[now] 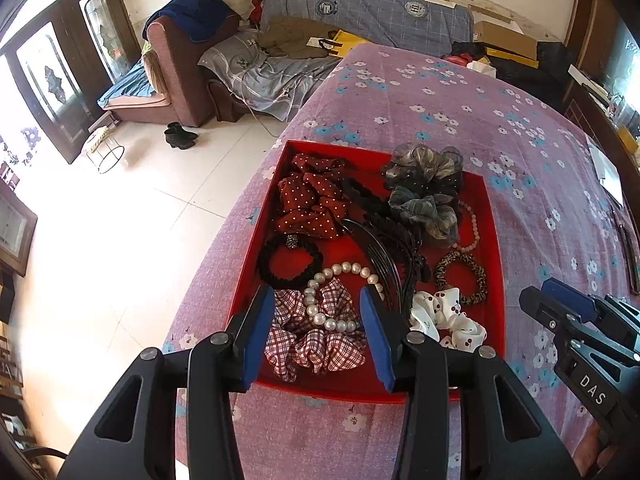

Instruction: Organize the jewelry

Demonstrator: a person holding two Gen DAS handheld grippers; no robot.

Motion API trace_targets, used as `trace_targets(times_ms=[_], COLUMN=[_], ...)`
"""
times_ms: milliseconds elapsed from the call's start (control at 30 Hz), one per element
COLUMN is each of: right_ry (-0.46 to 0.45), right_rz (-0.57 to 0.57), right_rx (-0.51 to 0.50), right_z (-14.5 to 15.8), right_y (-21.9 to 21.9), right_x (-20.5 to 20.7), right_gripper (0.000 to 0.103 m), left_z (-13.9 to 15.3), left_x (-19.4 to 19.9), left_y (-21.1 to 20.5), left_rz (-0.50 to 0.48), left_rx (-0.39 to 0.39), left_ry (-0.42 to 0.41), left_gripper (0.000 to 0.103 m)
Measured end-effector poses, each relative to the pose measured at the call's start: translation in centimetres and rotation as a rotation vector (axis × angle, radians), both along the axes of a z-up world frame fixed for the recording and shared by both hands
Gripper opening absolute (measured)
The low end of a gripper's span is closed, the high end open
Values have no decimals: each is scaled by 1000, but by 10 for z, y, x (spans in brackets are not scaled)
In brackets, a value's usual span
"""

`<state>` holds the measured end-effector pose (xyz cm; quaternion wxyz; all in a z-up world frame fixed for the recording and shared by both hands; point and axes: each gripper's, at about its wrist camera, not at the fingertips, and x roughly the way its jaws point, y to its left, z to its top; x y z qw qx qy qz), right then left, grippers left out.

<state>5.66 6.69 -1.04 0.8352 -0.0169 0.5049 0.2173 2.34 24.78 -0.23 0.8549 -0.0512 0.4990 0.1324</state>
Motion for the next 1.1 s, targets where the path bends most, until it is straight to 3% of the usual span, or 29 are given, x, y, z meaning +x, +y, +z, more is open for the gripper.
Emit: trace_targets(times_ms=[367,533,667,800,1100], right_ry=[9,1,-7,-24,-76], right_rz=[-28,-37,-38,-30,-12], right_rx=[-4,-1,6,15,31], right_z=[-1,3,9,18,39], right_y=[-3,-10,-18,-28,-52], right_x=[-15,-22,-27,-34,-54], right_gripper=[38,40,40,41,44], left_z=[6,19,41,68,121], left_x=[-2,-8,-21,-39,-77], left_y=[-2,-8,-19,-28,-62], left_rz=[-1,22,62,102,177], left_rx=[18,65,152,199,289], left_ry=[-41,-97,-193,-327,-513], left_gripper=[46,57,69,90,97])
